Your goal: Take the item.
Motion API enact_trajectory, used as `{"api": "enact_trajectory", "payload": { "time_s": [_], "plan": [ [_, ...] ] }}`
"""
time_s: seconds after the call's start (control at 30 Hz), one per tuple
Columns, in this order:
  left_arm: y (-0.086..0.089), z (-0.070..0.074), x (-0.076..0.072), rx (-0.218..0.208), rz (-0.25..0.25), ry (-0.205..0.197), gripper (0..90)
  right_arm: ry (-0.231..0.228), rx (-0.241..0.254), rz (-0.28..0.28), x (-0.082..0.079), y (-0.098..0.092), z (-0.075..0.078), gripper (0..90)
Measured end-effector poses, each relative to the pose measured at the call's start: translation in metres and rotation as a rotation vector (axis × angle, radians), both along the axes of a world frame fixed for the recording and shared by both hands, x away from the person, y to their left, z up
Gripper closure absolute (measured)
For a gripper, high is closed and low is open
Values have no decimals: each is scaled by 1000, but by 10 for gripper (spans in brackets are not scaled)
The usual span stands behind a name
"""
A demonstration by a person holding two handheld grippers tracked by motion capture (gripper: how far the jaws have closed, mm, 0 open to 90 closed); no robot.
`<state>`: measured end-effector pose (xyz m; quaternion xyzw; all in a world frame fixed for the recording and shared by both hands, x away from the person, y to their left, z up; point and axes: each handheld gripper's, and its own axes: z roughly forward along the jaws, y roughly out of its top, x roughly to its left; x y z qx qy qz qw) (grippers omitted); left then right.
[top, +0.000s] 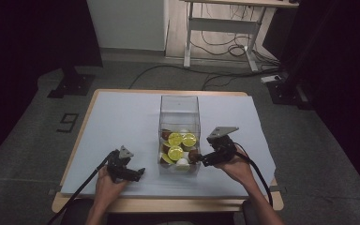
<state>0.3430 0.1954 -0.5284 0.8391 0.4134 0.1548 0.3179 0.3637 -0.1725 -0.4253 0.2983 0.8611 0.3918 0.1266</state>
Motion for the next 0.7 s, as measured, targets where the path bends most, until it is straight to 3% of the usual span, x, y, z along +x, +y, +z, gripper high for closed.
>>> {"api": "enact_trajectory", "payload": {
  "time_s": [0.7],
  "plan": [
    [0, 0, 0, 0, 0, 0, 0, 28, -17, 71, 12, 40, -1, 173]
  ]
}}
